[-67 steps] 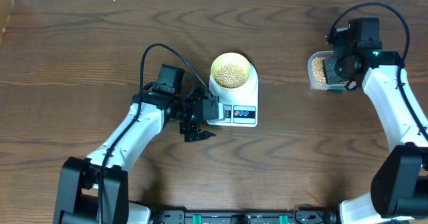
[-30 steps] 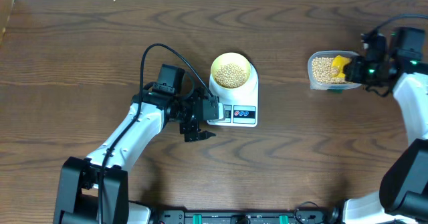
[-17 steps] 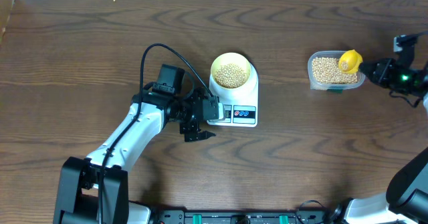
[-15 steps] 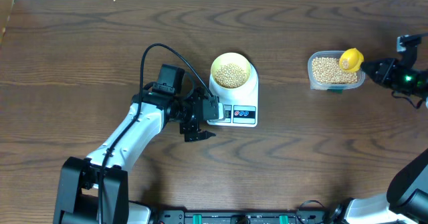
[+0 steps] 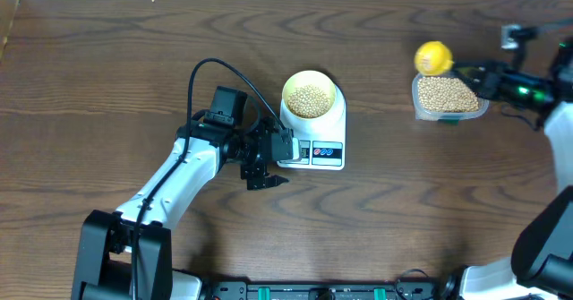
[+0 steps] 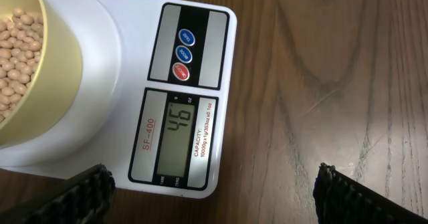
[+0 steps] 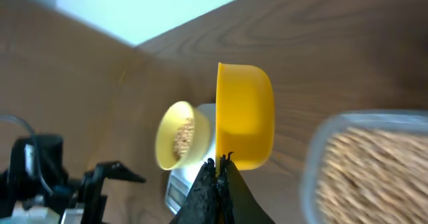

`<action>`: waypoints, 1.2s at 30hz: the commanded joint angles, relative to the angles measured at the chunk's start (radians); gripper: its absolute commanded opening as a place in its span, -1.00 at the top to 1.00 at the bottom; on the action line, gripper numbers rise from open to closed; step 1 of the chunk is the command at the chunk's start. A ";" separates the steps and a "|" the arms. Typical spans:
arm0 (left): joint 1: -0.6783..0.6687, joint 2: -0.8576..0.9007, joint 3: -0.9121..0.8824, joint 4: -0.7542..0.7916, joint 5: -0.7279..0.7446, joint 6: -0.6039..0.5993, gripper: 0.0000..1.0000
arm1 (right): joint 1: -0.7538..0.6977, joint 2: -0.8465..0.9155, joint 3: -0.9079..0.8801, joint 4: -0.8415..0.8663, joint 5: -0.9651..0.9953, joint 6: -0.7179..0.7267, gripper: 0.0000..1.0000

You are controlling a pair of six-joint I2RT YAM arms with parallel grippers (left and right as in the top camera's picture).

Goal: Scoop item into bowl and weigh 50g on scale
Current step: 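Carry the loaded scoop left with the right gripper over the bowl, then tip the scoop with the right gripper, pouring soybeans into the bowl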

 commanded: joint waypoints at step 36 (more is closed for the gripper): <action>-0.002 0.003 -0.012 0.000 0.013 -0.012 -0.96 | 0.531 -0.001 0.021 0.278 0.195 -0.216 0.98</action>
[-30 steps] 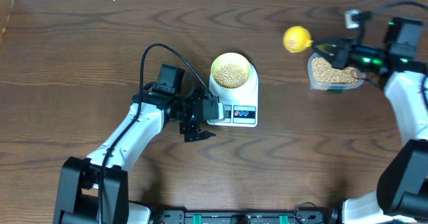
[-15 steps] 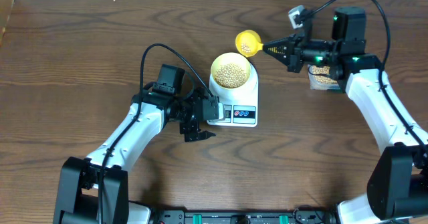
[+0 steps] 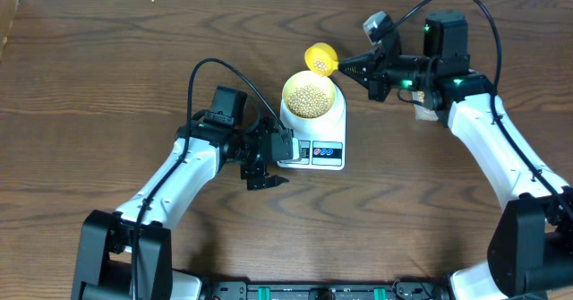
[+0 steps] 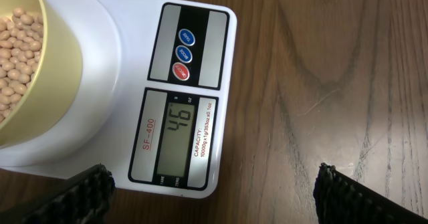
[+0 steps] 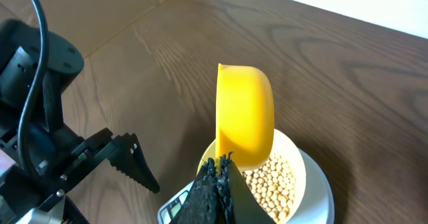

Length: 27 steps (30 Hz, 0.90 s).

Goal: Scoop item into bowl and weigh 50g on scale
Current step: 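Tip the scoop with the right gripper, pouring soybeans into the bowl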

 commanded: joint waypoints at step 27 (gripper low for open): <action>-0.002 0.003 -0.012 0.000 0.013 -0.012 -0.95 | 0.242 -0.001 0.021 -0.097 0.588 -0.586 0.98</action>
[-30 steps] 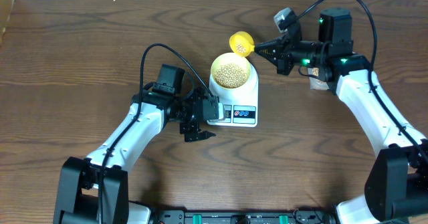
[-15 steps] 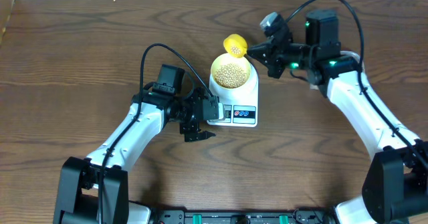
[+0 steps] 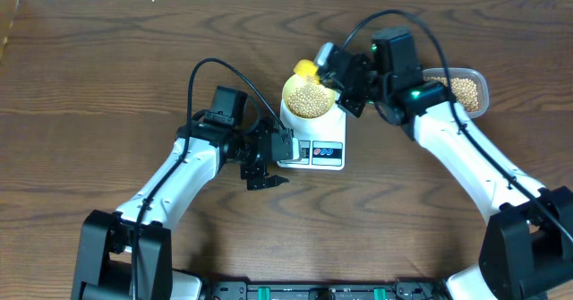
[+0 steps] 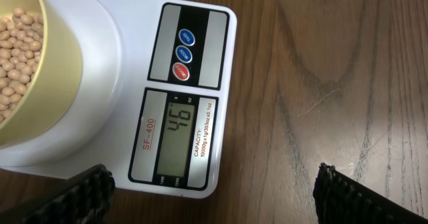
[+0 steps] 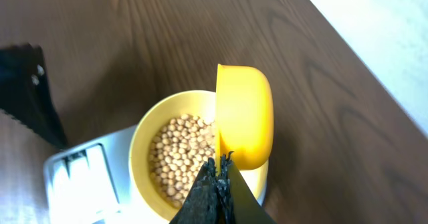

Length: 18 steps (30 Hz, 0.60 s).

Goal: Scoop item into bowl and weigh 50g on scale
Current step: 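Tip the scoop with the right gripper, pouring soybeans into the bowl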

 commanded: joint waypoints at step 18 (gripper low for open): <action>-0.002 0.003 -0.012 0.000 0.013 -0.012 -0.96 | -0.011 -0.001 0.021 0.064 0.249 -0.042 0.98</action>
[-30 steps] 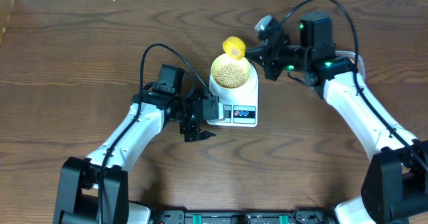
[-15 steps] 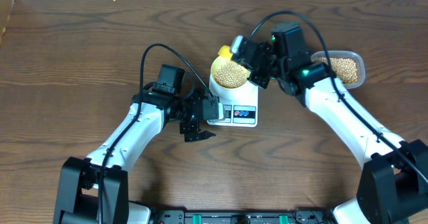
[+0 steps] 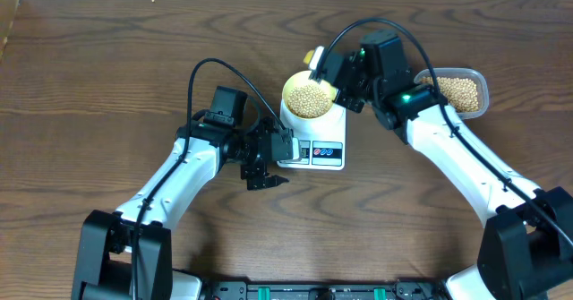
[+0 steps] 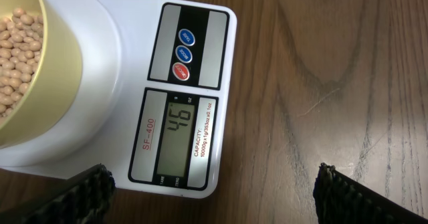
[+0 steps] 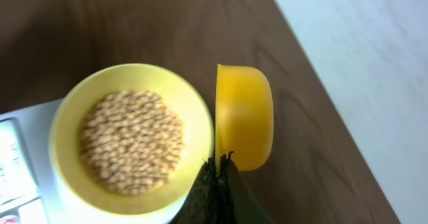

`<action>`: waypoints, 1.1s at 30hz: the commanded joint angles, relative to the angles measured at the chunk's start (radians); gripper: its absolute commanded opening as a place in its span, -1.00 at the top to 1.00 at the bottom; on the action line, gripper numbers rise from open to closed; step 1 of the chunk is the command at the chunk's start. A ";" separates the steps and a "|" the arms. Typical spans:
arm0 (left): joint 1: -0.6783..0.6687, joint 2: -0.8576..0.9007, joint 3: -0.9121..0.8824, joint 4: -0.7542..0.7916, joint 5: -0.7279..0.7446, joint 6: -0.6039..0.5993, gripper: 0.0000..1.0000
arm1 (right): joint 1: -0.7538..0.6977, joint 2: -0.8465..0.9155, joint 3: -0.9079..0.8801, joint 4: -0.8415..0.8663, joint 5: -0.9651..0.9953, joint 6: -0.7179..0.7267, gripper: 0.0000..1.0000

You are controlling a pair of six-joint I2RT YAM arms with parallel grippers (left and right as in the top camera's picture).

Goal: Scoop item into bowl and weigh 50g on scale
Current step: 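Tip the scoop with the right gripper, pouring soybeans into the bowl, then lift the empty scoop up and right back to the soybean tub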

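Note:
A yellow bowl (image 3: 309,97) of soybeans stands on the white scale (image 3: 318,148); its display (image 4: 180,126) reads 46. My right gripper (image 5: 219,162) is shut on the handle of a yellow scoop (image 5: 245,114), held on edge just past the bowl's (image 5: 130,140) far rim. In the overhead view the scoop (image 3: 314,58) shows only a sliver above the bowl. My left gripper (image 4: 210,190) stands open on the table just left of the scale (image 4: 120,70), its fingers (image 4: 83,192) wide apart.
A clear container of soybeans (image 3: 460,92) sits at the back right, behind my right arm. The white wall edge (image 5: 374,63) runs close behind the scale. Bare wooden table (image 3: 89,85) stretches left and front.
My right gripper has shifted the scoop from over the bowl's rim to just beyond its far edge. The scale still reads 46. The left arm has not moved.
My right gripper held the scoop beside the bean container at the far right. Then it held it near the bowl's back rim, then over the bowl, and now just behind it. The display stayed at 46 and the left gripper stayed open by the scale.

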 commanded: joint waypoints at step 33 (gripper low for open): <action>-0.002 0.003 -0.012 0.000 0.013 -0.012 -0.95 | -0.229 -0.001 0.021 0.024 0.017 0.137 0.97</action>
